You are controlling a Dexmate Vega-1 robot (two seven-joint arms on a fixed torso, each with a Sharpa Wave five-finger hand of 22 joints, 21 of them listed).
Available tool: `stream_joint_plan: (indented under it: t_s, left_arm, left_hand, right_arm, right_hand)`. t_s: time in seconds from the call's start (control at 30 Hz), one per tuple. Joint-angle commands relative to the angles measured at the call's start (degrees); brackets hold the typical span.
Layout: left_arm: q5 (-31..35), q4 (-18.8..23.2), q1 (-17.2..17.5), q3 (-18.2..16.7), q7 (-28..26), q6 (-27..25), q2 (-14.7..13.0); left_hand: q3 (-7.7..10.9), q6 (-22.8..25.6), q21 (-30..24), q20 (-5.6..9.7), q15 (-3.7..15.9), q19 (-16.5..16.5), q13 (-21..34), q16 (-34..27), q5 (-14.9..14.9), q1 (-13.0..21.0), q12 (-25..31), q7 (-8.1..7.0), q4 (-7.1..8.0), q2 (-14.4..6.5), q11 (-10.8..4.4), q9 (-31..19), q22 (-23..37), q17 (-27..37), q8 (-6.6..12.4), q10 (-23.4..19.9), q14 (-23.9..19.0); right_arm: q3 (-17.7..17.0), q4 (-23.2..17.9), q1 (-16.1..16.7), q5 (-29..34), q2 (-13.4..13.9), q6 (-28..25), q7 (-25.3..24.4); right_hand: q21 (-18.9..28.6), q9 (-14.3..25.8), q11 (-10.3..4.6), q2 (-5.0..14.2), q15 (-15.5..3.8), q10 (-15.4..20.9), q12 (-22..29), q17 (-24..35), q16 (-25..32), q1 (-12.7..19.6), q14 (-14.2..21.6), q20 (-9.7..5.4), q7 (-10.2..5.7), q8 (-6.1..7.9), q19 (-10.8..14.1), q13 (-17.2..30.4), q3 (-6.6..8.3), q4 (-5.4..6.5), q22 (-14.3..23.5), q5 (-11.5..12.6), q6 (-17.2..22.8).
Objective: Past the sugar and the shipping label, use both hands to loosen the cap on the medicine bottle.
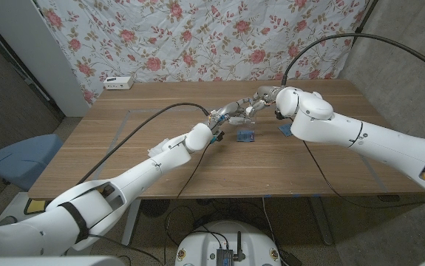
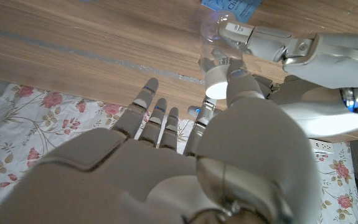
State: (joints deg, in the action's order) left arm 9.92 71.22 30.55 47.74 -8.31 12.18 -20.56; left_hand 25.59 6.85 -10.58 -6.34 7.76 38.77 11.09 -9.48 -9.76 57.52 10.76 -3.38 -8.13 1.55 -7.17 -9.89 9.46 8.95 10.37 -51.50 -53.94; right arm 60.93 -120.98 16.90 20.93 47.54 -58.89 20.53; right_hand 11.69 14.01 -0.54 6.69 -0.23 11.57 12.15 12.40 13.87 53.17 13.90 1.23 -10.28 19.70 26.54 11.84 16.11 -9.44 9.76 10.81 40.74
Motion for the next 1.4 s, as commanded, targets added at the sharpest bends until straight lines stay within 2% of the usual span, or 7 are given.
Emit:
stream_joint_plan:
  t_s: [0.03, 0.2, 0.3, 0.77, 1.0, 1.23, 1.4]
  left_arm:
    - [-0.09, -0.27, -0.23, 0.1, 0.14, 0.11, 0.14]
    - [-0.19, -0.17, -0.14, 0.1, 0.22, -0.06, 0.11]
    - [-0.19, -0.2, -0.08, 0.08, 0.08, 0.0, 0.11]
    - [-0.35, -0.1, 0.18, 0.04, -0.03, -0.15, 0.08]
    - [-0.42, -0.45, 0.07, 0.05, -0.09, 0.0, 0.21]
    - [-0.57, -0.44, 0.1, 0.04, 0.01, -0.15, 0.21]
    - [-0.5, -0.36, 0.15, 0.0, -0.18, -0.24, 0.18]
  left_hand:
    - [0.28, 0.15, -0.04, -0.11, 2.43, -0.18, 0.12, -0.45, -0.28, -0.16, 0.4, -0.63, 0.14, -0.87, -0.96, -0.09, 0.1, 0.23, 0.29, -1.27, 0.09]
    - [0.3, 0.09, -0.04, -0.12, 2.38, -0.2, 0.12, -0.43, -0.27, -0.23, 0.42, -0.57, 0.13, -0.79, -0.95, -0.09, 0.09, 0.21, 0.26, -1.33, 0.1]
    - [0.33, 0.08, -0.03, -0.14, 2.45, -0.21, 0.12, -0.43, -0.27, -0.27, 0.43, -0.56, 0.13, -0.78, -0.97, -0.09, 0.09, 0.21, 0.24, -1.35, 0.1]
    - [0.56, 0.0, -0.03, -0.14, 2.39, -0.25, 0.13, -0.46, -0.29, -0.46, 0.46, -0.51, 0.16, -0.83, -0.94, -0.09, 0.1, 0.22, 0.2, -1.45, -0.02]
    - [0.67, -0.06, -0.03, -0.17, 2.36, -0.27, 0.13, -0.41, -0.29, -0.52, 0.46, -0.42, 0.14, -0.83, -0.98, -0.09, 0.1, 0.21, 0.18, -1.45, 0.08]
    - [0.79, -0.08, -0.04, -0.2, 2.25, -0.28, 0.14, -0.41, -0.29, -0.67, 0.46, -0.45, 0.2, -0.9, -0.92, -0.09, 0.1, 0.22, 0.18, -1.47, 0.1]
    - [0.84, -0.11, -0.03, -0.24, 2.28, -0.31, 0.14, -0.41, -0.28, -0.74, 0.45, -0.49, 0.2, -0.89, -0.87, -0.09, 0.1, 0.22, 0.17, -1.44, 0.09]
  right_arm:
    - [-1.76, 0.33, 0.89, -0.9, 0.09, 1.7, 0.72]
    - [-2.39, 0.3, 1.18, -1.31, 0.11, 2.1, 1.01]
    - [-2.93, 0.33, 1.39, -1.93, 0.21, 2.49, 1.31]
    - [-5.47, 0.55, 2.95, -4.38, 0.6, 4.78, 0.95]
    - [-6.48, 0.89, 3.67, -5.42, 0.45, 5.44, 0.3]
    - [-7.28, 1.01, 4.39, -6.09, 0.43, 6.15, -0.68]
    - [-7.68, 1.17, 4.7, -6.55, 0.4, 6.53, -1.07]
  right_hand:
    - [-0.06, 0.1, -1.13, 1.12, -0.53, 0.14, -0.13, 0.23, 0.4, 1.44, 0.13, -0.47, -1.92, -0.06, -0.21, 0.09, 0.93, -0.18, 0.31, 0.13, 1.21]
    - [-0.12, 0.01, -1.67, 1.77, -0.66, 0.01, -0.24, 0.3, 0.36, 2.12, -0.08, -0.55, -2.34, -0.3, -0.38, 0.08, 1.38, -0.19, 0.32, 0.07, 0.97]
    - [-0.19, -0.09, -2.01, 2.83, -0.79, 0.03, -0.27, 0.43, 0.32, 2.92, -0.4, -0.67, -2.44, -0.45, -0.61, 0.09, 2.05, -0.1, 0.33, 0.11, 1.01]
    - [-0.34, -0.28, -2.66, 4.67, -0.83, -0.4, -0.44, 0.88, 0.28, 4.97, -1.32, -0.95, -2.5, -0.72, -1.36, 0.15, 3.99, 0.11, 0.35, 0.49, 1.55]
    - [-0.34, -0.29, -3.01, 5.06, -1.04, -0.51, -0.46, 1.2, 0.49, 5.76, -1.37, -1.12, -2.48, -0.47, -1.62, 0.2, 4.98, 0.43, 0.37, 0.75, 2.6]
    - [-0.26, -0.25, -2.54, 4.97, -1.13, -0.29, -0.34, 1.48, 0.78, 6.06, -1.21, -1.17, -2.44, -0.04, -1.65, 0.23, 5.55, 0.83, 0.38, 0.88, 3.95]
    - [-0.18, -0.23, -2.72, 4.89, -1.18, -0.11, -0.26, 1.63, 0.93, 6.26, -1.12, -1.23, -2.44, 0.2, -1.56, 0.25, 5.84, 0.94, 0.39, 0.93, 4.67]
